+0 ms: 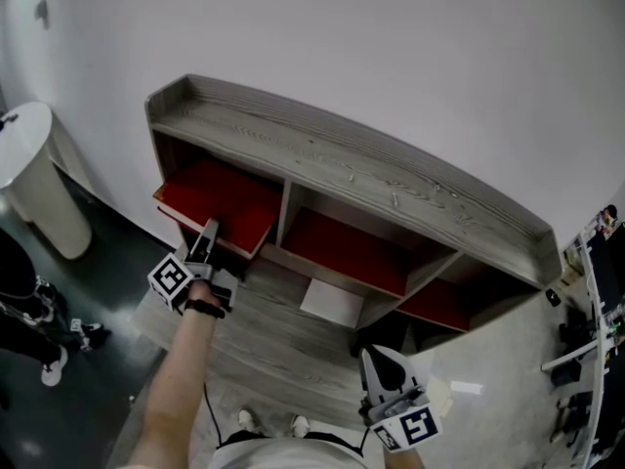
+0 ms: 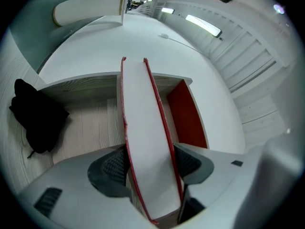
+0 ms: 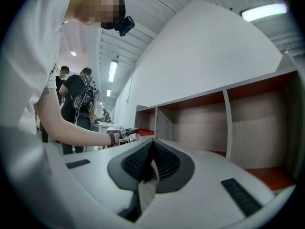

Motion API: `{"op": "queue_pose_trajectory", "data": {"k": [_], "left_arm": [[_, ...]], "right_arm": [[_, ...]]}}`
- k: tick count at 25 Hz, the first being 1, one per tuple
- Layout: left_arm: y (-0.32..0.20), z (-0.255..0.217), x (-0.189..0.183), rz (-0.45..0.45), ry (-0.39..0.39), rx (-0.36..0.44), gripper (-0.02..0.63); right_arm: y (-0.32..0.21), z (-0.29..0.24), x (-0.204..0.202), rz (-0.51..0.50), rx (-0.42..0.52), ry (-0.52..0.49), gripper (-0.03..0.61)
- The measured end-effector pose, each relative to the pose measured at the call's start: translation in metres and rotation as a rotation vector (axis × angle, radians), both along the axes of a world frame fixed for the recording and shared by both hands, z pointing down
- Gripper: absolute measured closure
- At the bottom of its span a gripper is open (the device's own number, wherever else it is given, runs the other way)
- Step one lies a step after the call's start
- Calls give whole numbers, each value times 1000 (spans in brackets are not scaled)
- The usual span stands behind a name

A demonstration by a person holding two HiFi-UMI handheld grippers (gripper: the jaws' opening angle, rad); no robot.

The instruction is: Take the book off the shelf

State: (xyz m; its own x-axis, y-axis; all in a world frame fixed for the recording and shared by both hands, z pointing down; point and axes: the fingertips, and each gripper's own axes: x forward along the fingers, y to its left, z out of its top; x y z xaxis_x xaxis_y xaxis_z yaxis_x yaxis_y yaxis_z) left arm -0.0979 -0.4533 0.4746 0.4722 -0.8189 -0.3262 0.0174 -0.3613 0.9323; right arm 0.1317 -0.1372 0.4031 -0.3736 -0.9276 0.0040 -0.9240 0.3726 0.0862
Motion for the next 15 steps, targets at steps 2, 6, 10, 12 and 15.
{"op": "queue_pose_trajectory", "data": {"k": [2, 6, 10, 12, 15], "left_arm": [[4, -1, -1, 1, 5, 3, 337], [14, -4, -5, -10, 4, 19, 339], [24, -8, -8, -31, -5, 35, 340], [30, -11, -9, -36, -5, 49, 341], [40, -16, -14, -48, -19, 71, 344]], "right_arm": [[0, -2, -1, -11, 4, -1, 557], [2, -2, 2, -26, 8, -3, 557], [5, -2, 7, -38, 16, -12, 557], [5, -2, 8, -48, 21, -19, 557], [7, -2, 7, -66, 27, -30, 557]]}}
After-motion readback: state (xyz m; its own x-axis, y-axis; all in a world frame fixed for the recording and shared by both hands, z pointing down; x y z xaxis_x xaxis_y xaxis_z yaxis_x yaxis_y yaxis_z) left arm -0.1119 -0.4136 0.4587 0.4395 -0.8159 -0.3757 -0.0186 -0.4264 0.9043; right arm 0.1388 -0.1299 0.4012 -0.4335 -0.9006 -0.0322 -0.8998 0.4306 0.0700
